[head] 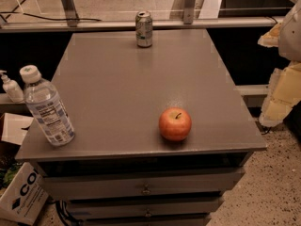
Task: Move 7up can near apple
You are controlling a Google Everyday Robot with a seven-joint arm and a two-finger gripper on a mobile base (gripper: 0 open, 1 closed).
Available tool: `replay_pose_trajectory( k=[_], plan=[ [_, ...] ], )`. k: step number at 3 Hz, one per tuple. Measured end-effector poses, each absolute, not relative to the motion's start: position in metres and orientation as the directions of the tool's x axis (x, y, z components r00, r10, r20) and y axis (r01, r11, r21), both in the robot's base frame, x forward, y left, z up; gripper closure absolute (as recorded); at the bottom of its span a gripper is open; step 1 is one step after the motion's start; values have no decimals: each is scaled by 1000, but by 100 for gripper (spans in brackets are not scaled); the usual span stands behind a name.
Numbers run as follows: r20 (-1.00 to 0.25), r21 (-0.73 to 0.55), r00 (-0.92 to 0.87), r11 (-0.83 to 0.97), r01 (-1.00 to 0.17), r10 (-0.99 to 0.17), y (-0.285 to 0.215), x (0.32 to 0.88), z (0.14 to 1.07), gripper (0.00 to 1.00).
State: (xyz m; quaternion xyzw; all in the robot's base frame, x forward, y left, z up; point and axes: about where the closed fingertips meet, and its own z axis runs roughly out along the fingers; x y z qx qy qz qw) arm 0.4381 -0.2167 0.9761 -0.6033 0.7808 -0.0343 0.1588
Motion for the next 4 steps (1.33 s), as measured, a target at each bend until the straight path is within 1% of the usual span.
replay_pose_trajectory(
  k=[1,2,3,4],
  plan=[
    [-207,-245,-222,270,-931,-953,-217,438,976,0],
    [-275,-248,-217,287,-925,-937,-204,469,963,0],
    [-374,-264,-204,315,-912,-905,-185,525,951,0],
    [-498,-274,-205,378,-884,-842,-170,579,941,0]
  ],
)
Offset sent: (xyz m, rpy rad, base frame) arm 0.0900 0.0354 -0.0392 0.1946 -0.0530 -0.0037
